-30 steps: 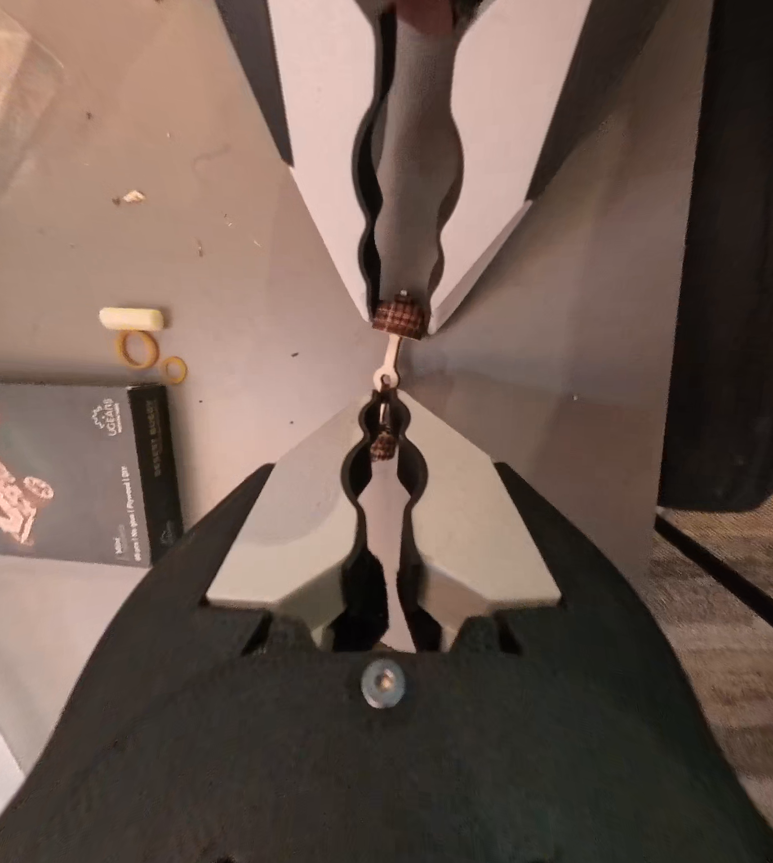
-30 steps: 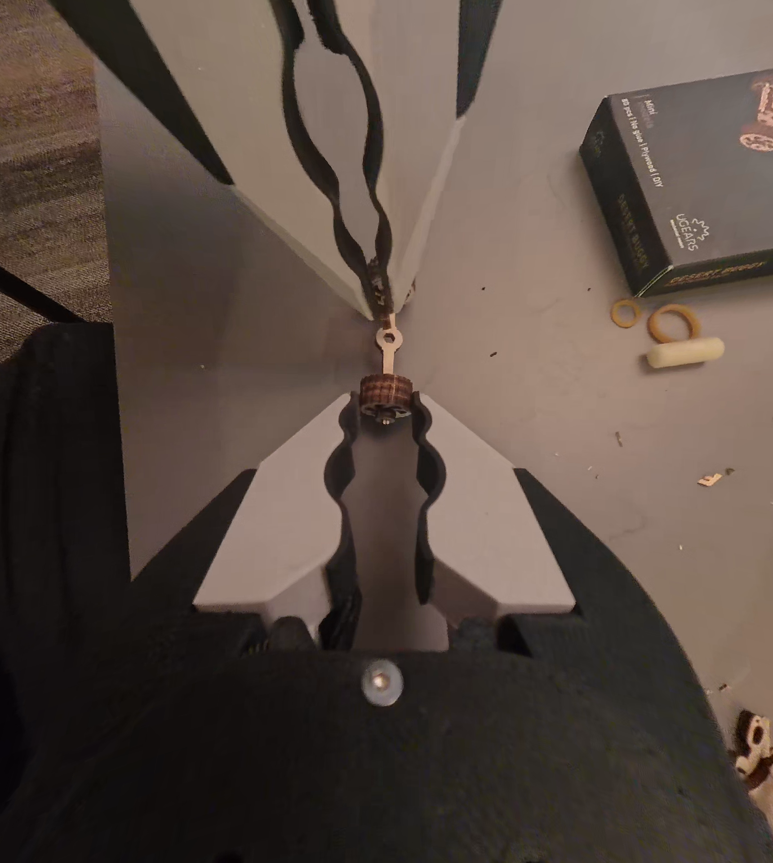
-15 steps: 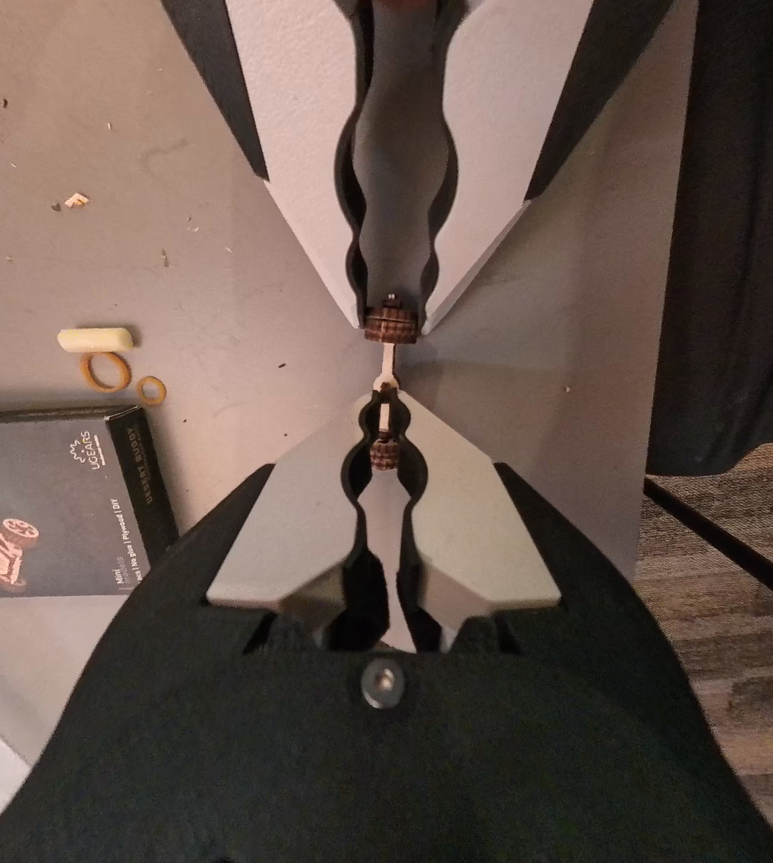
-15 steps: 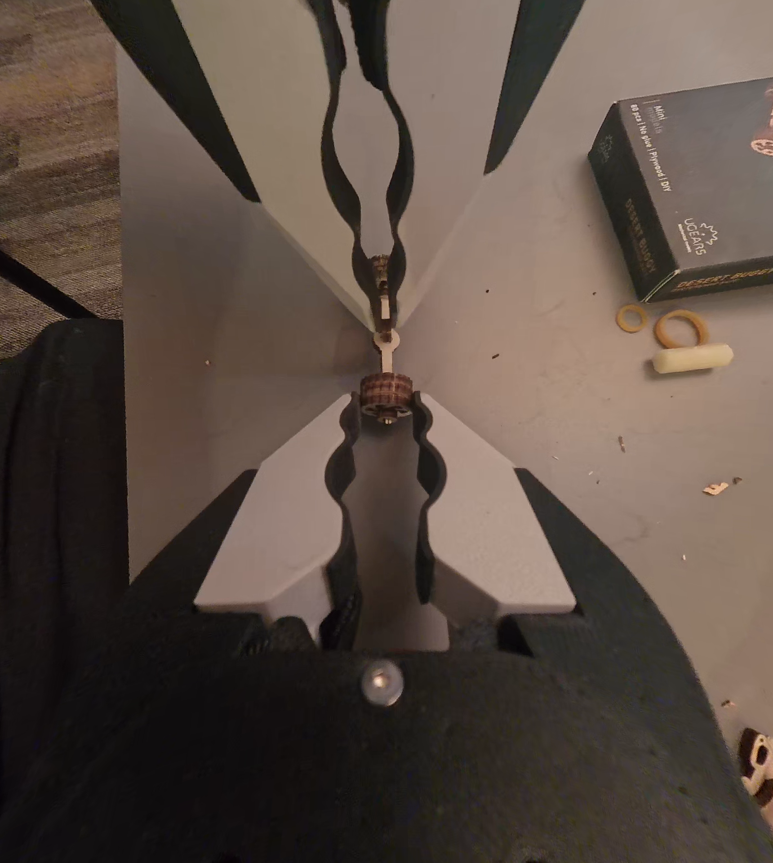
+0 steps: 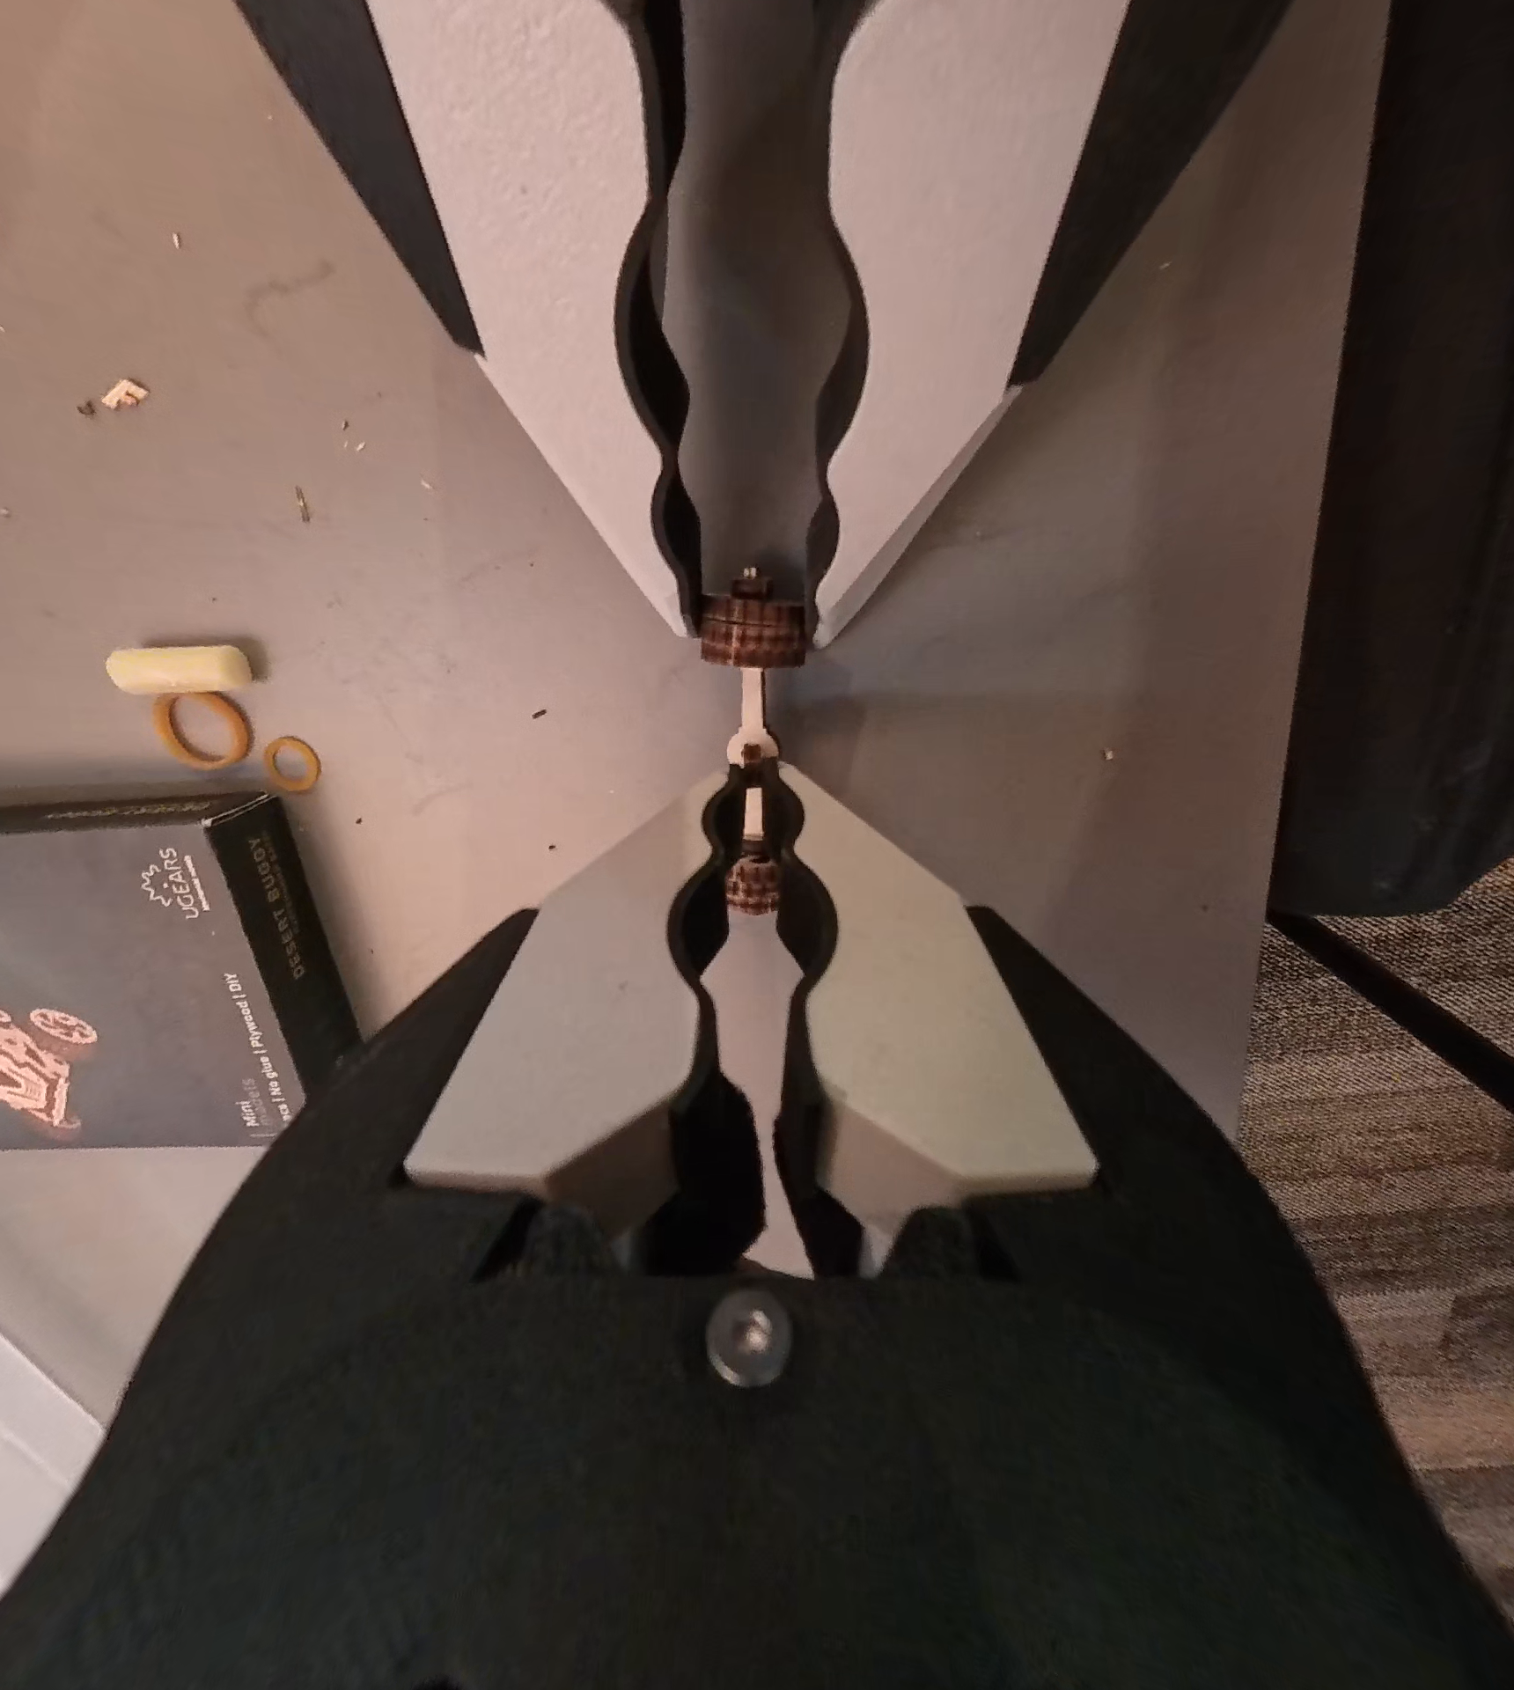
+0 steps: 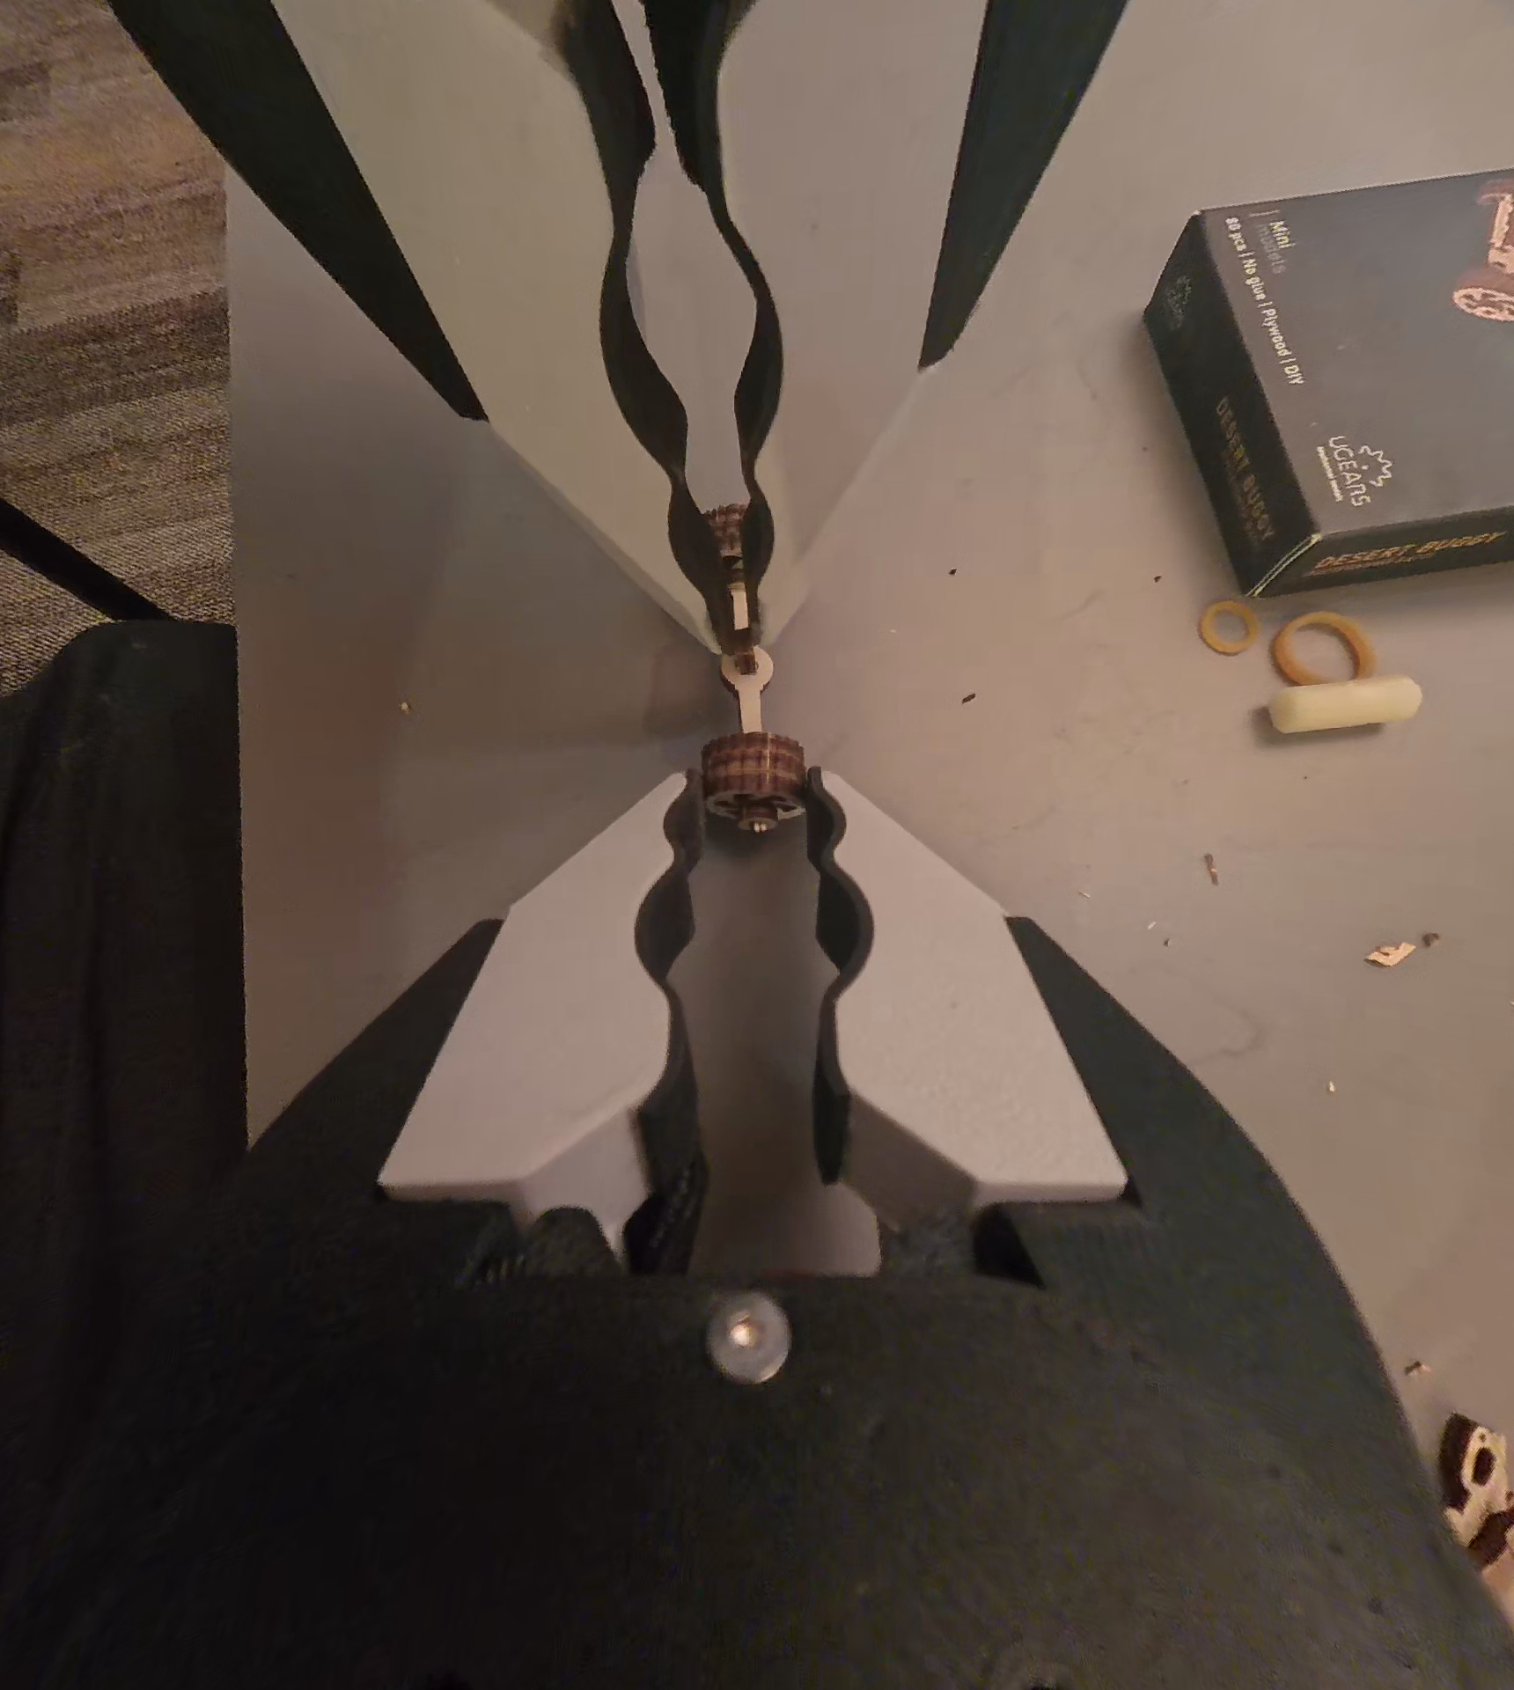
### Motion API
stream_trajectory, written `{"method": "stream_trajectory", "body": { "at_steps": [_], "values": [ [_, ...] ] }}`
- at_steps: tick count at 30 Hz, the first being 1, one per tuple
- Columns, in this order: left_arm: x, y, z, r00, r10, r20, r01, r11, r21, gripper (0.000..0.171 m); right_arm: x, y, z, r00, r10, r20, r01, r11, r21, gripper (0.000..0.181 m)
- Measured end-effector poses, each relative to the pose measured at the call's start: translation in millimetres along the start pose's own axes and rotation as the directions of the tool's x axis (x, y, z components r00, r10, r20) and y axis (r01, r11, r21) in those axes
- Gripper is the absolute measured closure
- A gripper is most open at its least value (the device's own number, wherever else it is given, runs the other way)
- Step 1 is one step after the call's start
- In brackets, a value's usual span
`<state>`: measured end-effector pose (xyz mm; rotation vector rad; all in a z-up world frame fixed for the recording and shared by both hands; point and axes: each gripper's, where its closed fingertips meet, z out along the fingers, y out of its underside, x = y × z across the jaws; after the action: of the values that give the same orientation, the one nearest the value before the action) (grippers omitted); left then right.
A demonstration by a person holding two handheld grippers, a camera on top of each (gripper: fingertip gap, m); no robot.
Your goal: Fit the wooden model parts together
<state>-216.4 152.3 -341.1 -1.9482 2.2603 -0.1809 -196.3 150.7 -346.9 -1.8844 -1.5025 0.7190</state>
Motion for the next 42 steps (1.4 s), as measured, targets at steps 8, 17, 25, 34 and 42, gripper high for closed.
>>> {"method": "stream_trajectory", "body": {
  "at_steps": [8, 17, 25, 34, 42],
  "values": [
    [2.8, -0.1, 0.8, 1.000, -0.023, -0.020, 0.023, 1.000, -0.012, 0.171, -3.2, 0.2, -5.3, 1.000, -0.001, 0.028, 0.000, 1.000, 0.020, 0.162],
    [1.8, -2.1, 0.7, 1.000, 0.007, 0.000, -0.007, 0.999, -0.041, 0.171, -2.8, 0.8, -9.3, 0.973, -0.211, -0.095, 0.214, 0.976, 0.027, 0.163],
    [3.0, -2.3, 0.9, 0.999, 0.033, 0.003, -0.033, 0.997, -0.063, 0.171, -3.9, 1.1, -9.5, 0.869, -0.447, -0.211, 0.459, 0.888, 0.010, 0.163],
    [3.1, -3.4, 0.3, 0.999, 0.051, 0.017, -0.048, 0.990, -0.135, 0.171, -4.4, 1.4, -9.5, 0.844, -0.485, -0.231, 0.503, 0.864, 0.025, 0.163],
    [2.8, -9.5, -0.2, 0.998, 0.064, 0.026, -0.059, 0.985, -0.163, 0.171, -4.6, 1.6, -9.6, 0.837, -0.492, -0.238, 0.511, 0.859, 0.024, 0.163]
  ]
}}
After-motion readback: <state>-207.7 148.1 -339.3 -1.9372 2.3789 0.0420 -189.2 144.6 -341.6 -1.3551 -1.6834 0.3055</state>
